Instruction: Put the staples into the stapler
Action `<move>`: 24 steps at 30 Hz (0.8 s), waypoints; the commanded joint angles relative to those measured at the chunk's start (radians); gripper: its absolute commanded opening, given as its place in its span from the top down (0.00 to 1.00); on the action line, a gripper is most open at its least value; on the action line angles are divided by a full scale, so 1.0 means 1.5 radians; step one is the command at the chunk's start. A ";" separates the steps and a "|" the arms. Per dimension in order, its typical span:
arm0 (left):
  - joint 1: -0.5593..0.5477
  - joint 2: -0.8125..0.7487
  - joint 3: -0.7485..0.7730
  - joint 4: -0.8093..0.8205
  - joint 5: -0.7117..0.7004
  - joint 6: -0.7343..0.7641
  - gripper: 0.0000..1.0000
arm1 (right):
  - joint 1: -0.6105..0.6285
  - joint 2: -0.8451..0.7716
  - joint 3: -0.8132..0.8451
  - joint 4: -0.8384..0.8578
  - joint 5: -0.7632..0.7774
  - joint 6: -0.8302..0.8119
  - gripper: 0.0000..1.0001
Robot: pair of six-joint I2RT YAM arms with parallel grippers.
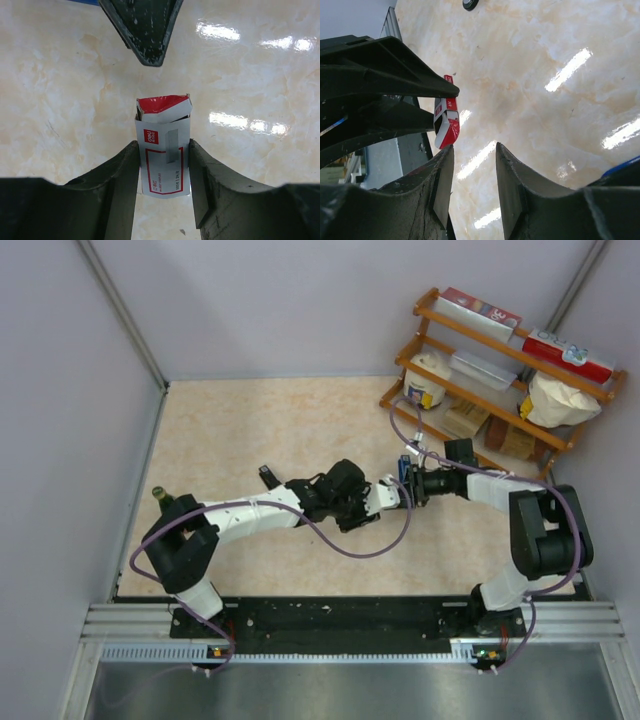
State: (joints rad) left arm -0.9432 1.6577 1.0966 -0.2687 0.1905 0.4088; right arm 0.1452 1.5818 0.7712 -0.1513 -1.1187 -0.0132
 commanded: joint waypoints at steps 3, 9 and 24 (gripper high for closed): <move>0.002 -0.030 0.003 0.043 -0.003 -0.023 0.53 | 0.032 0.021 0.041 -0.002 -0.030 0.004 0.61; 0.001 -0.033 0.009 0.045 -0.010 -0.024 0.53 | 0.046 0.036 0.051 -0.007 -0.042 0.004 0.61; 0.001 -0.033 0.008 0.047 -0.007 -0.030 0.53 | 0.074 0.061 0.075 -0.033 -0.028 0.001 0.69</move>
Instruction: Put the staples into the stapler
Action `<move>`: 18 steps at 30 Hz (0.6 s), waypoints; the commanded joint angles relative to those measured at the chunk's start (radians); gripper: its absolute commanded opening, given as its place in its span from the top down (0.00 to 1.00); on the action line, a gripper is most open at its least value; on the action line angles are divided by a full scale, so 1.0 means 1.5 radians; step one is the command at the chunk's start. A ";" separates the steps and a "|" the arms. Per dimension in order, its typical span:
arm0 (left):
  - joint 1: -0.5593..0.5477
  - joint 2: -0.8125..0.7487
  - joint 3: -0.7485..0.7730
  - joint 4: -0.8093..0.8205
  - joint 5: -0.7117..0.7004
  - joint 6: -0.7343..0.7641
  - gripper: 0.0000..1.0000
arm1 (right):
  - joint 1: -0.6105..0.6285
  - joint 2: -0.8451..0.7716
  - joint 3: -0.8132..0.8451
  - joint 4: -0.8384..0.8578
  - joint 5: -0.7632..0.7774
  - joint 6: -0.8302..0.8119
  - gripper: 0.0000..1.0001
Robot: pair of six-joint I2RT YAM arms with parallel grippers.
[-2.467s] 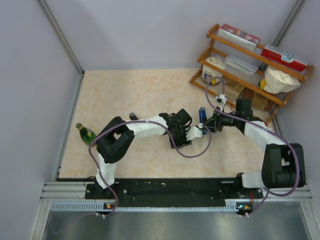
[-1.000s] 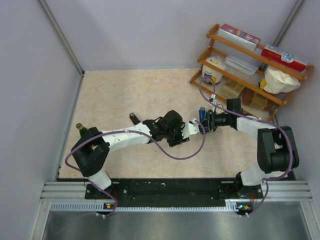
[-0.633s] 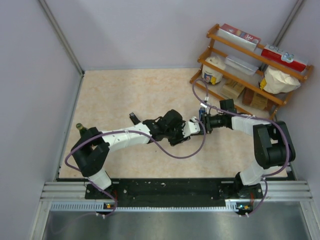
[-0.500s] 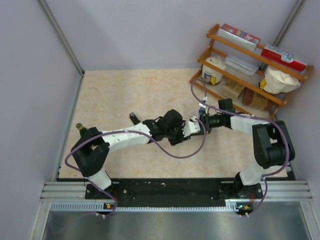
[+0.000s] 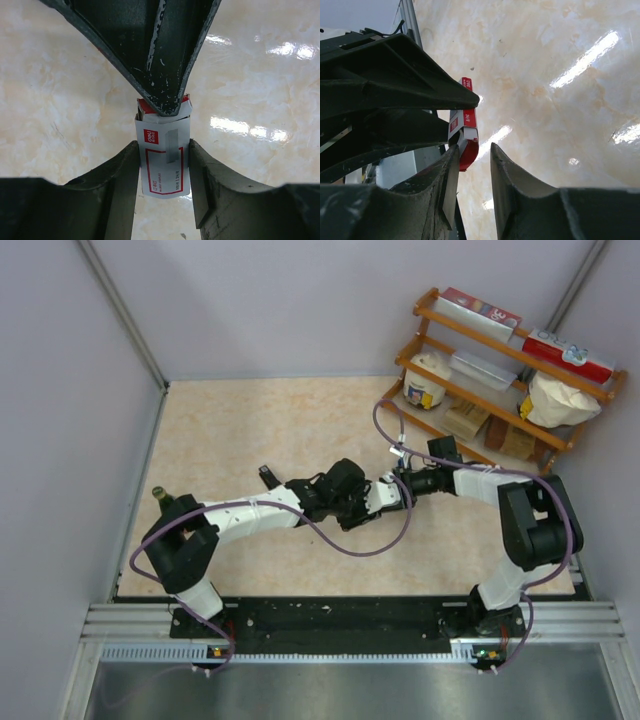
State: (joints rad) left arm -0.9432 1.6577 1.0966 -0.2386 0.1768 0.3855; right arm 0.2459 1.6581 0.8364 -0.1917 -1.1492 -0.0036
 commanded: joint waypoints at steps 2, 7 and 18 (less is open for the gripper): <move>0.001 -0.032 0.007 0.027 0.003 -0.015 0.53 | 0.008 0.010 0.032 -0.007 -0.008 -0.006 0.71; 0.001 -0.031 0.005 0.030 0.004 -0.016 0.53 | 0.009 0.012 0.035 -0.007 -0.008 -0.006 0.81; 0.001 -0.015 -0.008 0.033 0.002 -0.014 0.53 | 0.008 0.009 0.039 -0.013 -0.007 -0.007 1.00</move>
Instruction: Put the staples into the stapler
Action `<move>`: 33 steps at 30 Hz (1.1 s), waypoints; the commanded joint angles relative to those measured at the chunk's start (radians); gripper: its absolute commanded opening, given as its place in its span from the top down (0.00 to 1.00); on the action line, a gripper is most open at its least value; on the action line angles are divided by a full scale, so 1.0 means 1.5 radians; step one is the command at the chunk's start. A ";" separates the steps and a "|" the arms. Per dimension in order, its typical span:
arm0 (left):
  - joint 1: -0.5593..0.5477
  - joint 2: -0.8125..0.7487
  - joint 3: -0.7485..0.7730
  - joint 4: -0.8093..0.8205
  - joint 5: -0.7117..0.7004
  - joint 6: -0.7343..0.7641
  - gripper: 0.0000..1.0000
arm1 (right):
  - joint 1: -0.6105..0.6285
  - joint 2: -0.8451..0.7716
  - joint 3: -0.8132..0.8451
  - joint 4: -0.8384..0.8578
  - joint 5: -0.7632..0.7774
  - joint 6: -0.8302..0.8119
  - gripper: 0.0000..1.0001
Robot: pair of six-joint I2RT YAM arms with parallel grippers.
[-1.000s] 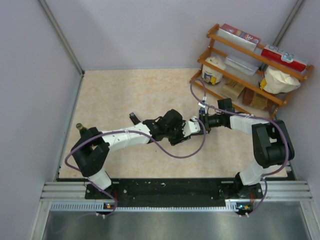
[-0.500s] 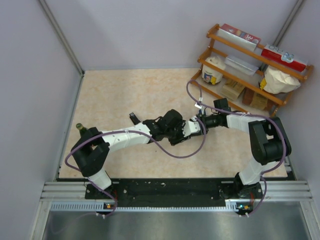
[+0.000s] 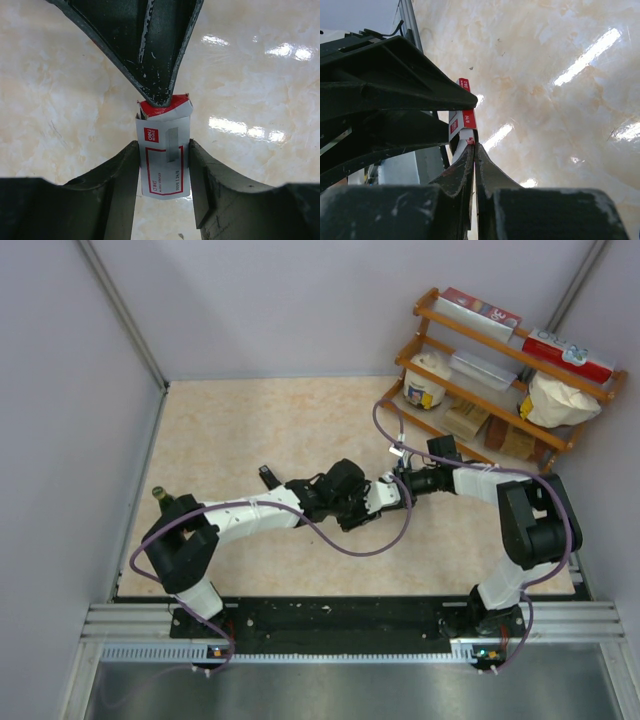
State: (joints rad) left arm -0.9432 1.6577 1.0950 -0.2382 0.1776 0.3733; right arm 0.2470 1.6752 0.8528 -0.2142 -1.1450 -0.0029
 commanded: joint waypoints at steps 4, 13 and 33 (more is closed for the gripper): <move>0.001 -0.012 -0.011 0.036 -0.005 -0.002 0.52 | 0.008 -0.006 0.031 -0.002 -0.007 -0.009 1.00; 0.001 0.000 -0.026 0.043 -0.010 -0.001 0.51 | 0.004 -0.021 0.034 -0.013 0.038 -0.021 1.00; 0.001 -0.001 -0.061 0.010 -0.038 0.033 0.51 | -0.021 -0.020 0.034 -0.023 0.078 -0.030 1.00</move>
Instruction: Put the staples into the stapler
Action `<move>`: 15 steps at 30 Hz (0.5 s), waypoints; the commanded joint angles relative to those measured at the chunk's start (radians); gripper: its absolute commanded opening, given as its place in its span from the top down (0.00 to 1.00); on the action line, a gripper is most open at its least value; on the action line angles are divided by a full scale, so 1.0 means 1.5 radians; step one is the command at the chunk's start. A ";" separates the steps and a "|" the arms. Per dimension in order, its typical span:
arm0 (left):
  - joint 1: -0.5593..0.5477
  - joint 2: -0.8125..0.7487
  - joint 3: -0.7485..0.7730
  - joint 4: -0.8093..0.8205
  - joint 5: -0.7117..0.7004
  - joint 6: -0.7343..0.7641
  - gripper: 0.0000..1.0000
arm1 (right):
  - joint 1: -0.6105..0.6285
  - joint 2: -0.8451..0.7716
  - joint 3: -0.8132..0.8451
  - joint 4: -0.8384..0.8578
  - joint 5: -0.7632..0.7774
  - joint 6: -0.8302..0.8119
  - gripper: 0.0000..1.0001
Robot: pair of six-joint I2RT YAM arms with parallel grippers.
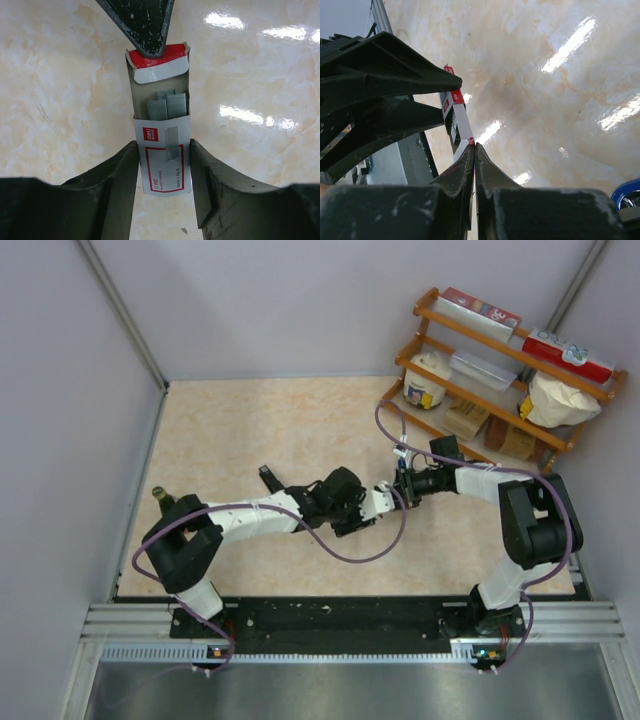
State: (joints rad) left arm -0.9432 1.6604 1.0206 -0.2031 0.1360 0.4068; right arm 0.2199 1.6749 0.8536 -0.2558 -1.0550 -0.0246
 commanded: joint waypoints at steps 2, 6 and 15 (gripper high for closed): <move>0.001 -0.003 -0.013 -0.018 -0.013 0.013 0.51 | -0.004 -0.012 0.032 0.004 0.026 -0.019 1.00; 0.001 -0.002 -0.016 -0.024 -0.018 0.015 0.51 | -0.002 -0.004 0.029 0.005 0.025 -0.020 1.00; 0.001 0.016 -0.016 -0.039 -0.020 0.012 0.51 | -0.002 -0.015 0.030 0.002 0.039 -0.032 0.55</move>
State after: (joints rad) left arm -0.9432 1.6676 1.0035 -0.2558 0.1135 0.4194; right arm 0.2195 1.6749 0.8536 -0.2611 -1.0004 -0.0452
